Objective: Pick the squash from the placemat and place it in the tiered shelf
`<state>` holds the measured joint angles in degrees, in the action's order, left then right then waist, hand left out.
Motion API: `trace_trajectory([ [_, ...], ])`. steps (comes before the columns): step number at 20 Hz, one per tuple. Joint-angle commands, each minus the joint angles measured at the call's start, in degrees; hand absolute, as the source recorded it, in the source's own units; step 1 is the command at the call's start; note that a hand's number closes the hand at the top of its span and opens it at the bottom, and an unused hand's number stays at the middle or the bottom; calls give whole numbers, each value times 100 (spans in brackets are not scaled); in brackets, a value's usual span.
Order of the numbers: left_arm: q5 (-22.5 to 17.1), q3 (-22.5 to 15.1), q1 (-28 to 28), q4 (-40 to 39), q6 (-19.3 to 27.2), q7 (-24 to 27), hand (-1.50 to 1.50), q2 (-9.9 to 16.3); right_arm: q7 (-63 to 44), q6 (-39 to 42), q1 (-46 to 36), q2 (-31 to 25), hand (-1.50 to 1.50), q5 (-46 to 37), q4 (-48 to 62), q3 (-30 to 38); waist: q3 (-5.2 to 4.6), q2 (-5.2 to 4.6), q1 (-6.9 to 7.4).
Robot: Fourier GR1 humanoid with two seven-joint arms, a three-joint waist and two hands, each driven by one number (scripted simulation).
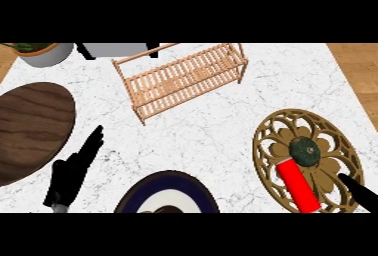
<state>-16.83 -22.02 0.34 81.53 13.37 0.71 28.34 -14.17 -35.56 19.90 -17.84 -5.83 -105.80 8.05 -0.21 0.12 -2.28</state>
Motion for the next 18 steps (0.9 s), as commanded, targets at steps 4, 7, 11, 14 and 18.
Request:
trace_trajectory([
  [4, 150, -96, -322, -181, 16, -132, 0, -258, -2553, 942, 340, -1059, -150, -691, -910, -558, -15, -61, 242],
  [7, 107, -103, -430, -102, -225, -123, 0, -124, -3335, 1278, 511, -1760, -150, -1629, -598, -625, -47, -141, 394],
  [11, 274, -250, -515, -138, -55, -167, 0, -335, -4940, 2008, 129, -2400, -150, -2221, -665, -644, -49, -145, 557],
  [14, 157, -93, -711, -237, -358, -272, 0, -117, -6017, 2651, -493, -2533, -150, -2512, -612, -957, -18, -113, 572],
  [18, 284, -195, -626, -285, -220, -230, 0, -363, -6795, 3235, -1872, -2185, -150, -2570, -305, -1434, 2, -72, 581],
])
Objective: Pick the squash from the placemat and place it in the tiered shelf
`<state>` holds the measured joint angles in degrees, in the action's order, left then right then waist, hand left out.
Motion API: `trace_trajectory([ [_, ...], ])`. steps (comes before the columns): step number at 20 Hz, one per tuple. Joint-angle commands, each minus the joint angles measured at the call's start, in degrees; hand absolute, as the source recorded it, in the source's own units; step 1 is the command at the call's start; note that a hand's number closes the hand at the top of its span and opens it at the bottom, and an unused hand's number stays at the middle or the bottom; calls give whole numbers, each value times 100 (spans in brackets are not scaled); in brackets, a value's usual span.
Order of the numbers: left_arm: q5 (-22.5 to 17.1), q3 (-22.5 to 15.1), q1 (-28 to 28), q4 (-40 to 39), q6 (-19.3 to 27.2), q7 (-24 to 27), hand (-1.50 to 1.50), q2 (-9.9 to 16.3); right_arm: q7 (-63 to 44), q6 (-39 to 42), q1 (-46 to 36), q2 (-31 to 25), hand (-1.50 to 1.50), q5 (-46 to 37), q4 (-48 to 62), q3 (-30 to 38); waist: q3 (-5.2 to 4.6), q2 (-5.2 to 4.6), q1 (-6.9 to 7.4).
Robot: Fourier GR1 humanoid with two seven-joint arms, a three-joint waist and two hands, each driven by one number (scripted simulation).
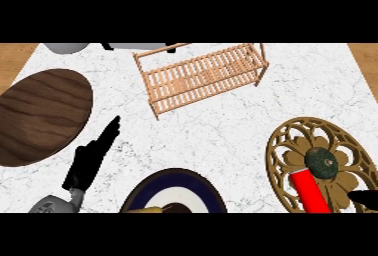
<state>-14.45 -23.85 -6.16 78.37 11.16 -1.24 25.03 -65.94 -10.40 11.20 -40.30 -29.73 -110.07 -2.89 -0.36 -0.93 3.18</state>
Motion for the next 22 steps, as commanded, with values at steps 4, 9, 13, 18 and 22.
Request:
trace_trajectory([
  [4, 10, 93, -2, -232, -151, 137, 0, -21, -1914, 899, -1619, 708, -150, -181, 625, -700, 15, 32, 7],
  [9, 42, 76, -13, -163, -180, -3, 0, -22, -1821, 931, -2033, 1232, -150, -373, 1768, -682, 29, 40, -34],
  [13, 11, 246, 86, -312, -190, 208, 0, -11, -1926, 1209, -2298, 1766, -150, -776, 1778, -563, 11, 88, -180],
  [18, -57, 387, 105, -107, -302, 99, 0, 135, -1927, 1368, -2388, 1856, -150, -1341, 2256, -474, 22, 101, -236],
  [22, 190, 163, 286, -147, 32, 171, 0, -271, -1811, 1400, -2538, 2082, -150, -1586, 2710, -381, 30, 83, -243],
])
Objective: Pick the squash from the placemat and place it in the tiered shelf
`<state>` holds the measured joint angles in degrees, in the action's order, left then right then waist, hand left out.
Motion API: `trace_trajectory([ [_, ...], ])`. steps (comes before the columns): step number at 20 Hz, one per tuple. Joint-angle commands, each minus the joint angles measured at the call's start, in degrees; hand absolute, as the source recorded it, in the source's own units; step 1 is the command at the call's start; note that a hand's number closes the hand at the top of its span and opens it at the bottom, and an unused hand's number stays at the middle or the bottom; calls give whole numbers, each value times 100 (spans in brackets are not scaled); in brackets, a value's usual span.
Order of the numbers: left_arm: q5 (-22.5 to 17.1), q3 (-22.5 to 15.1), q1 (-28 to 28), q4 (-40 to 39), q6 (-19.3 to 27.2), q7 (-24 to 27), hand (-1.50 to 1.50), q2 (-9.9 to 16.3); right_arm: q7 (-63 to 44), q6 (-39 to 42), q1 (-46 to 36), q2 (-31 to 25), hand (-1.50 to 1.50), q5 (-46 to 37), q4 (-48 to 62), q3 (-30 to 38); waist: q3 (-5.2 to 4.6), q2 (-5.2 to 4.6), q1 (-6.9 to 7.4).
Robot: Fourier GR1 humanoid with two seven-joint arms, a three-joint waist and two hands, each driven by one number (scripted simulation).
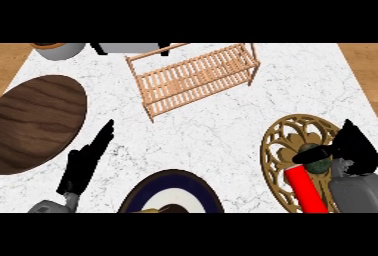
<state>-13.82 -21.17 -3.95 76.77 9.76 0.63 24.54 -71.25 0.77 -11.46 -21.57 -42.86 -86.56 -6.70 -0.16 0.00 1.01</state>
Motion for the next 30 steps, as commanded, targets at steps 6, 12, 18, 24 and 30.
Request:
trace_trajectory([
  [6, 24, 202, -47, -292, -134, 4, 0, 1, -1396, 531, -167, 671, -150, -659, 141, 84, 5, -1, -108],
  [12, 209, 111, 42, -225, -48, 157, 0, -247, -1172, 722, -470, 850, -150, -862, 572, 420, 10, -8, -83],
  [18, 420, 139, -130, -271, 89, 32, 0, -404, -617, 674, -156, 975, -150, -1075, 867, 710, 13, -8, -116],
  [24, 421, 247, 123, 102, -130, -81, 0, -245, -424, 743, -213, 1199, -150, -1253, 968, 1000, 15, 3, -85],
  [30, 434, 543, 245, 473, -393, -367, 0, -237, 495, 470, -230, 1220, 150, -1384, 1378, 1071, 17, 2, -72],
])
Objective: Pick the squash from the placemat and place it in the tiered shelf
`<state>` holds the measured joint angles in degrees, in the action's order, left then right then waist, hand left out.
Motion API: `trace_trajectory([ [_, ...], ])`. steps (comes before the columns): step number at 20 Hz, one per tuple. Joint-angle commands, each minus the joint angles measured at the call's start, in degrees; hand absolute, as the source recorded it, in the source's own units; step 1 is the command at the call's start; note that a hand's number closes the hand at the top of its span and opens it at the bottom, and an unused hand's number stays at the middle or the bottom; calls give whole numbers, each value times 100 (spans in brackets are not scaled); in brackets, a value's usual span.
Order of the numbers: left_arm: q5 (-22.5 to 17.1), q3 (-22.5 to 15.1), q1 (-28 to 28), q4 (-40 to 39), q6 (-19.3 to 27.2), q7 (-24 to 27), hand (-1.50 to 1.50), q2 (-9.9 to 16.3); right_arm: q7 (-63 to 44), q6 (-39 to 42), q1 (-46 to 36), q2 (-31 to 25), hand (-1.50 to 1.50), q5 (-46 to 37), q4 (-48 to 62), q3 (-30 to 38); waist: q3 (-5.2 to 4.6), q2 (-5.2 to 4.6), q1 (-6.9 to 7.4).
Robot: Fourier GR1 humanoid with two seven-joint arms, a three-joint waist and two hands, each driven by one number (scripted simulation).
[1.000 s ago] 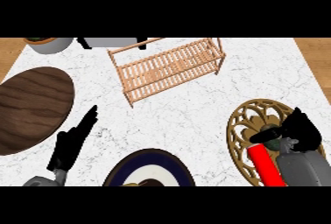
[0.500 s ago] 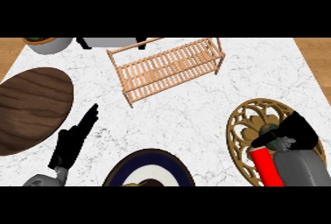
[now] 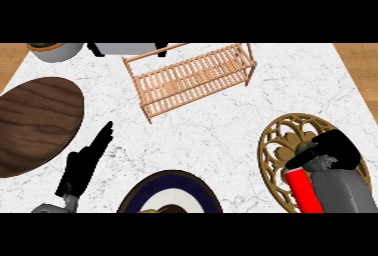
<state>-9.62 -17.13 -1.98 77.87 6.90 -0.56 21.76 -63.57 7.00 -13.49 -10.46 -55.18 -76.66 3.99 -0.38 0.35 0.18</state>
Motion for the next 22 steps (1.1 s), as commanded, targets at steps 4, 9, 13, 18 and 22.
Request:
trace_trajectory([
  [4, 213, 177, 47, -59, -91, 32, 0, -168, -117, -593, -301, 261, 150, -544, 948, -23, 40, -45, 30],
  [9, 243, 251, 101, -108, -242, 130, 0, -237, -626, -91, -187, 120, 150, -957, -80, -62, 36, -29, -12],
  [13, 248, 239, -33, -187, -237, 28, 0, -260, 1596, 465, -448, 9, 150, -492, 23, -875, 39, -42, 68],
  [18, 284, 237, -51, -33, -225, -88, 0, -186, 3630, 1162, -517, -249, 150, -46, -662, -1957, 45, 13, 72],
  [22, 389, 173, 27, 141, 6, -267, 0, -433, 3921, 1304, -269, -640, 150, 221, -1741, -1719, 39, 0, -66],
])
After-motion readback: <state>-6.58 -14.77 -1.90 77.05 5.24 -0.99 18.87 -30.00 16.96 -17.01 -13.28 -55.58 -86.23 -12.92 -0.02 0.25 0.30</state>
